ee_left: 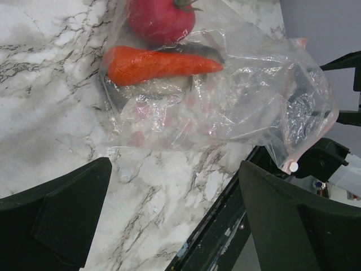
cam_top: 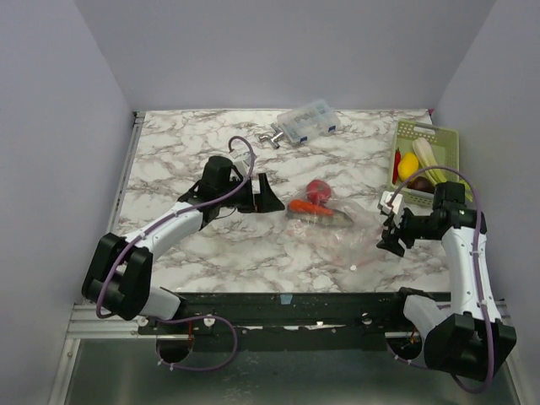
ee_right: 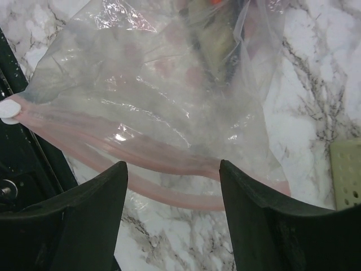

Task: Open the zip-top bag and remove the fake food
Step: Pick up the fake fish from the zipper food storage bag.

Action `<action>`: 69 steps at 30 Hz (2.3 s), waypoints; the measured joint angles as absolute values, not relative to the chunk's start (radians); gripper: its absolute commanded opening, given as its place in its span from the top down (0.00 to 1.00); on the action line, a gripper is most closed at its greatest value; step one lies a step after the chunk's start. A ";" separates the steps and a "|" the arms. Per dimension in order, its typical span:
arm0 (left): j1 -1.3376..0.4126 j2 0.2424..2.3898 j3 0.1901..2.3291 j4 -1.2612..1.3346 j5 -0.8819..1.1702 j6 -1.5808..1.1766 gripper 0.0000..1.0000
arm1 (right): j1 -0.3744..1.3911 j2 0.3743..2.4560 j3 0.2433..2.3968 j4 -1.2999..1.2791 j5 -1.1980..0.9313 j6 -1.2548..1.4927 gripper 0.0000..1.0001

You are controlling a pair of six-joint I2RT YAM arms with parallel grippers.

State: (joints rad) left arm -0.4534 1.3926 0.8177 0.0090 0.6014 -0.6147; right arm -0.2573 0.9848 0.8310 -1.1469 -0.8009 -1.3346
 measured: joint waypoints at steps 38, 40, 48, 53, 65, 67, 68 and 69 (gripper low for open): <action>-0.459 1.505 0.867 0.005 0.603 -0.587 0.02 | -0.257 0.974 0.750 -1.269 -0.753 -1.596 0.56; -0.459 1.511 0.870 0.006 0.603 -0.588 0.01 | -0.257 0.972 0.746 -1.249 -0.765 -1.596 0.55; -0.459 1.514 0.870 0.007 0.603 -0.592 0.01 | -0.257 1.006 0.769 -1.235 -0.804 -1.593 0.49; -0.459 1.514 0.870 0.007 0.603 -0.591 0.02 | -0.257 1.034 0.853 -1.279 -0.792 -1.575 0.47; -0.459 1.514 0.870 0.007 0.603 -0.587 0.02 | -0.151 0.880 0.899 -1.388 -0.748 -1.515 0.52; -0.459 1.514 0.870 0.007 0.603 -0.587 0.02 | -0.105 0.881 0.897 -1.397 -0.747 -1.483 0.60; -0.459 1.514 0.870 0.007 0.603 -0.586 0.01 | -0.094 0.882 0.897 -1.397 -0.747 -1.470 0.65; -0.459 1.514 0.870 0.007 0.602 -0.586 0.01 | -0.086 0.882 0.897 -1.397 -0.746 -1.456 0.68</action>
